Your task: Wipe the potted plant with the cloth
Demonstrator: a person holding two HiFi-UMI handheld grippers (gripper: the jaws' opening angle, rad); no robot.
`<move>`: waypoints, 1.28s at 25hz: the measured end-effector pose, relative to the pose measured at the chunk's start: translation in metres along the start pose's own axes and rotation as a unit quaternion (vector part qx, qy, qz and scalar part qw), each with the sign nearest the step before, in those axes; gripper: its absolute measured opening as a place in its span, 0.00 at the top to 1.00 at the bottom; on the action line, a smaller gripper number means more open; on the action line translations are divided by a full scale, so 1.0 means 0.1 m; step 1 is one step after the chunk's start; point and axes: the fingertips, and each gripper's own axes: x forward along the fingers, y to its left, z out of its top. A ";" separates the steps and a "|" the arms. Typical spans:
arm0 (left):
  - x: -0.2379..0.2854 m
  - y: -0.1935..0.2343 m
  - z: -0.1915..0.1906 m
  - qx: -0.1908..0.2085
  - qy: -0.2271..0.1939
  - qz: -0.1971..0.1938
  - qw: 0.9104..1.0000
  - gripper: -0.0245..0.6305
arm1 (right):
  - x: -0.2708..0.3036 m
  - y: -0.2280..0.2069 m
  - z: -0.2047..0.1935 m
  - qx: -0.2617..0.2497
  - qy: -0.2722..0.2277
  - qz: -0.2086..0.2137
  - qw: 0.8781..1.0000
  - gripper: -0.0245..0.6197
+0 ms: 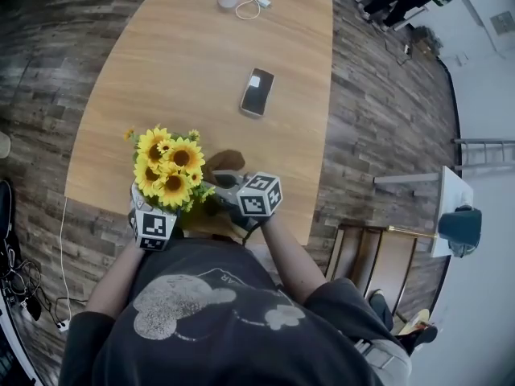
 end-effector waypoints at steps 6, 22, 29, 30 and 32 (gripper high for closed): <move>0.02 0.01 0.12 0.000 -0.009 0.023 1.000 0.14 | -0.08 0.02 -0.03 -0.005 -0.006 -0.018 1.000 0.89; -0.50 0.15 -0.08 0.003 -0.033 -0.081 0.996 0.10 | -0.98 -0.55 0.33 0.092 -0.208 -0.264 0.937 0.89; -0.54 0.57 -0.10 -0.037 -0.055 -0.096 0.993 0.28 | -1.20 -0.29 0.44 0.084 -0.277 -0.332 0.898 0.89; -0.54 0.64 -0.09 -0.045 -0.057 -0.091 0.993 0.28 | -1.19 -0.23 0.45 0.077 -0.277 -0.333 0.898 0.89; -0.56 0.76 -0.07 -0.050 -0.061 -0.080 0.994 0.30 | -1.15 -0.10 0.46 0.058 -0.271 -0.331 0.902 0.89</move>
